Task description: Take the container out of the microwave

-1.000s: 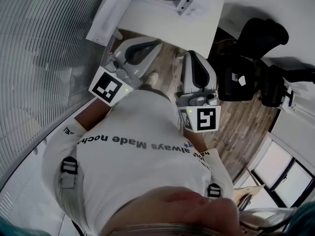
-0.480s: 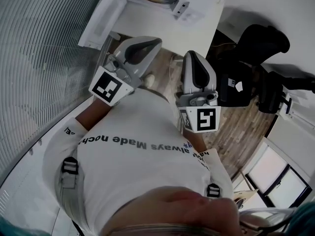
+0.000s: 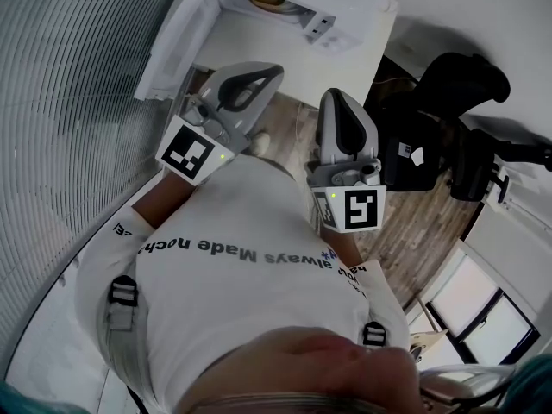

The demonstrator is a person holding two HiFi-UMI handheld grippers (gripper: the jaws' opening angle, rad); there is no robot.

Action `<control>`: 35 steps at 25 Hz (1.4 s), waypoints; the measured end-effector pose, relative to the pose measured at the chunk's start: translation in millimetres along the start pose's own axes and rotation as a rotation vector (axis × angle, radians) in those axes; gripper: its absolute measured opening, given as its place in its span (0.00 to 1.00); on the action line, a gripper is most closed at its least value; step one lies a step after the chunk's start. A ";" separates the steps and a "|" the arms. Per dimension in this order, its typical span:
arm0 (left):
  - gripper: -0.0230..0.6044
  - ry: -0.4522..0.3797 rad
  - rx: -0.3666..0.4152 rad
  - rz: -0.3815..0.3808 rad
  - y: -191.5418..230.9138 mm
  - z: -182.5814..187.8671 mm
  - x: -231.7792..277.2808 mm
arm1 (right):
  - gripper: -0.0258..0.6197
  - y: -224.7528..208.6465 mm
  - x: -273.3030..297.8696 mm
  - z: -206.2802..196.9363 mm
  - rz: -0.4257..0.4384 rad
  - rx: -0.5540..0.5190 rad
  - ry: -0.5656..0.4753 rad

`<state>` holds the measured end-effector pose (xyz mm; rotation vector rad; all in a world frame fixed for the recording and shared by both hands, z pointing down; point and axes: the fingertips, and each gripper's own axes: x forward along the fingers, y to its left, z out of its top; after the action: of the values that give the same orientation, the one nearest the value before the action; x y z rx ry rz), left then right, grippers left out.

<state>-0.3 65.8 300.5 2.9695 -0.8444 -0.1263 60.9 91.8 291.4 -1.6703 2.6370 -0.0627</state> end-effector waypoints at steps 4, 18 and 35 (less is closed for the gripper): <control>0.04 -0.003 0.003 -0.007 35.3 10.0 18.8 | 0.04 -12.7 41.3 8.6 0.003 -0.006 0.000; 0.04 -0.008 0.038 -0.046 148.7 39.9 56.8 | 0.04 -30.3 164.4 36.4 -0.025 -0.041 -0.017; 0.04 0.002 0.010 -0.052 188.6 24.0 58.8 | 0.04 -28.0 204.5 21.1 -0.025 -0.044 -0.002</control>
<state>-51.4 -126.0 286.4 3.0019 -0.7699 -0.1222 -0.4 -105.5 272.6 -1.7148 2.6354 -0.0034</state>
